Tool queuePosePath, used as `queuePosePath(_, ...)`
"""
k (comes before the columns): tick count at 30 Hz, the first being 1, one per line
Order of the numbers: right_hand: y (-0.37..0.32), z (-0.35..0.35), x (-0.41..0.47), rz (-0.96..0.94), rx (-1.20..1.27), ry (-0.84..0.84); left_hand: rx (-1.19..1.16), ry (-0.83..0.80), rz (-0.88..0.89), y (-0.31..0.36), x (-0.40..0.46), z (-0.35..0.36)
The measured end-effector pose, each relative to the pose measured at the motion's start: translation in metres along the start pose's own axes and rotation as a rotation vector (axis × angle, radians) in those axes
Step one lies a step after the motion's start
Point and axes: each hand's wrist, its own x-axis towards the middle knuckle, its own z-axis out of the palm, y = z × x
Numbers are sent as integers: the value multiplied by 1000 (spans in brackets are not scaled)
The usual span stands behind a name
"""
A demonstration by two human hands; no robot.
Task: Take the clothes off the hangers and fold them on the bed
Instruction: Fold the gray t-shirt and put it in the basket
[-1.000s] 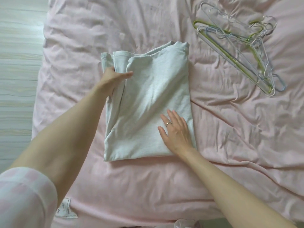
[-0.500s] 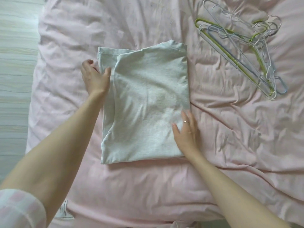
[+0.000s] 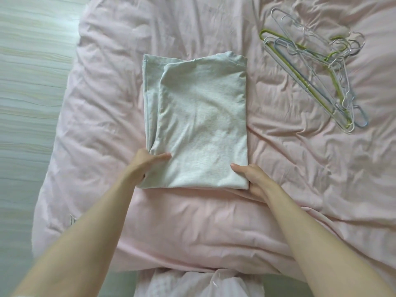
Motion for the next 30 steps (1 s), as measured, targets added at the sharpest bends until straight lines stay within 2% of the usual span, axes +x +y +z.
queuePosePath(4,2,-7,-20,-98,-111,22,-57,3,-41,-14,-30,7)
queuePosePath(7,7,-26,-37,-75,-110,31,-24,-44,-93,-22,-60,5)
queuePosePath(13,42,-73,-90,183,-284,-72,-144,-268,-318,-71,-127,17)
queuePosePath(16,74,-96,-117,309,-321,-141,-112,-346,-407,-95,-168,30)
queuePosePath(21,79,-112,-144,335,-402,-156,-190,-370,-498,-100,-195,30)
queuePosePath(25,45,-108,-147,306,-121,-184,-342,-338,-427,-71,-195,18)
queuePosePath(30,-7,-98,-140,240,107,-190,-510,-354,-373,-23,-179,2)
